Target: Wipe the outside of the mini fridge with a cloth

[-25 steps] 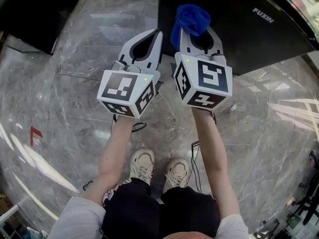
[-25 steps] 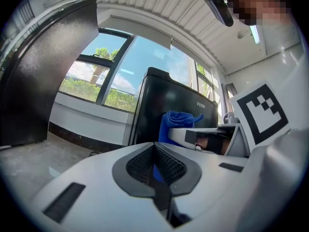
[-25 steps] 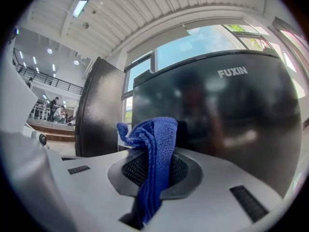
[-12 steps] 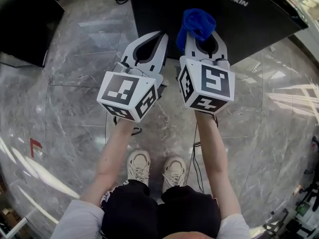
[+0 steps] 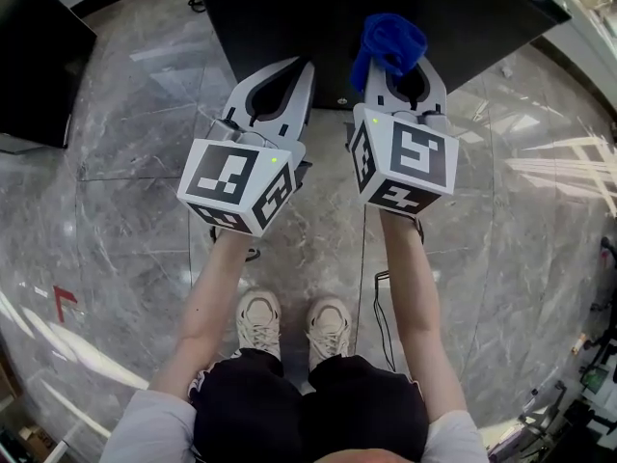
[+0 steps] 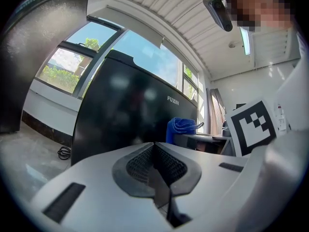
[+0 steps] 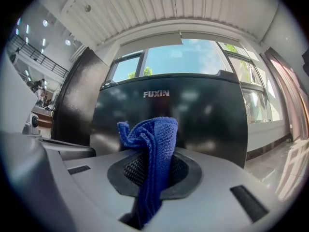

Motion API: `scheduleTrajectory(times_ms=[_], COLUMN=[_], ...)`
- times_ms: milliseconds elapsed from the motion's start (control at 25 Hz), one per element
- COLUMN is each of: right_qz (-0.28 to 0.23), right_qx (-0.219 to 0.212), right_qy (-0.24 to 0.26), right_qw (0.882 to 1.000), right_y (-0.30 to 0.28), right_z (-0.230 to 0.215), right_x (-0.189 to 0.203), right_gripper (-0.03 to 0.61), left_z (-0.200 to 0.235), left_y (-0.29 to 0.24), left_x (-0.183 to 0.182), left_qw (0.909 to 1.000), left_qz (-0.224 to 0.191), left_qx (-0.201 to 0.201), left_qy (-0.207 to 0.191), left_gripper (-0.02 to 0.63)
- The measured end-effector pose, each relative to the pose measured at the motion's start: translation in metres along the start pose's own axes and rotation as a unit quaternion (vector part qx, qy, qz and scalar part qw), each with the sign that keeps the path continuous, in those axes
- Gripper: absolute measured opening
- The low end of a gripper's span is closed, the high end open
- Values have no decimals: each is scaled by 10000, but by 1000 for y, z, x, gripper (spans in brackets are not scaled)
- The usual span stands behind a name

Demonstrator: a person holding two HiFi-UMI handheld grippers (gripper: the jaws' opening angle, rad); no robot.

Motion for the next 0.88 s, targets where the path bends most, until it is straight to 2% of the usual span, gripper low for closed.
scheduleTrajectory(times_ms=[240,400,680,880], right_qz=[-41,-61,-27,30], right_qx=[330,536,1014,1406], right_qy=[-177,-198,-257,-186], right_qw=[9993,9983,9945,9899], right_y=[11,17,30,41], right_z=[-31,-51,-95,-139], right_x=[6,6,9,15], right_gripper=[52,52,52,52], left_z=[-24,-46,-79,-92], left_y=[-8,-25,-47,-57], left_x=[12,8,13,26], left_qw=[9995,9985,9964,9954], left_qz=[150,62,152,269], left_qx=[265,486,823,915], left_qy=[-111,-240,162,129], left_gripper=[5,5,5,5])
Point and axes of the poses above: the fingertips, and each gripper's own axes: y backward along the fingers, z to its left, x out of its underside, the point moved 3 cm from there along y, backward along the fingers, and after that the axes turned 7 degrees about -x, right-handed, at the moved point
